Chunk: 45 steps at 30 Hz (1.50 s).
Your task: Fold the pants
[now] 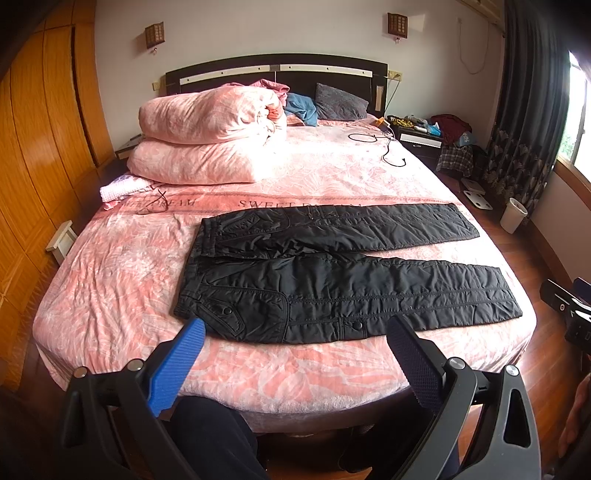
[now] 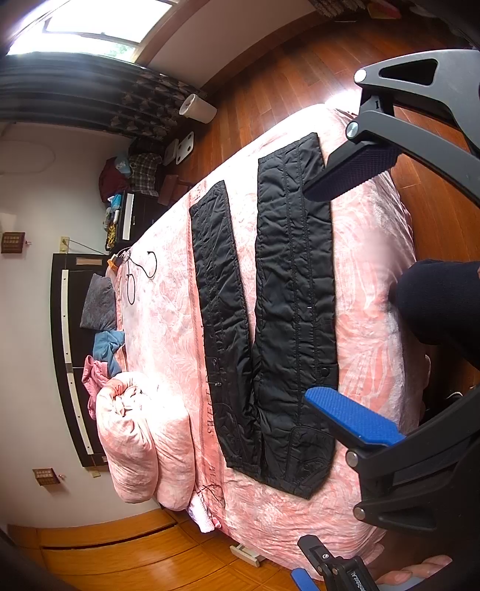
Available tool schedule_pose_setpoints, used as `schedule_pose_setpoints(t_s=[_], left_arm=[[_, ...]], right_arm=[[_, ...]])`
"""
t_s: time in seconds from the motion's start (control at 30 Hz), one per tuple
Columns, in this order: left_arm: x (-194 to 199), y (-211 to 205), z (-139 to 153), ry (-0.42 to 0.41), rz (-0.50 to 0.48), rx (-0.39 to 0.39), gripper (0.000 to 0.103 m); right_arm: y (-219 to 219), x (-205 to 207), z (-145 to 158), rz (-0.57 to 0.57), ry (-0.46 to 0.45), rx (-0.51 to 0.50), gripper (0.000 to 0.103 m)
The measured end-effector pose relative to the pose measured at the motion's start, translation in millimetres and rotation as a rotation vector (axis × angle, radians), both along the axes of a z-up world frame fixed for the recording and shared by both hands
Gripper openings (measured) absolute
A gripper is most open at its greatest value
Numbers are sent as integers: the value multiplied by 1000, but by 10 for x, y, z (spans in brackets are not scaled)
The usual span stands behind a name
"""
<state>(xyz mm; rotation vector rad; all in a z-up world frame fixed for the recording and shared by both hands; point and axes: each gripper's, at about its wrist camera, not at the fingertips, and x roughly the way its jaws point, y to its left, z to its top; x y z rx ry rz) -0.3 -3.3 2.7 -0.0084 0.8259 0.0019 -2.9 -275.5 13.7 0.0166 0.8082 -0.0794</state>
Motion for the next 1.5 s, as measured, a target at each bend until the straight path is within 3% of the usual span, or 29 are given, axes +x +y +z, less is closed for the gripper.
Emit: schedule_pose_setpoints(t_s=[1.5], left_arm=[[-101, 55, 60, -11, -7, -9, 99]], right_arm=[[2, -56, 14, -1, -8, -4, 101]])
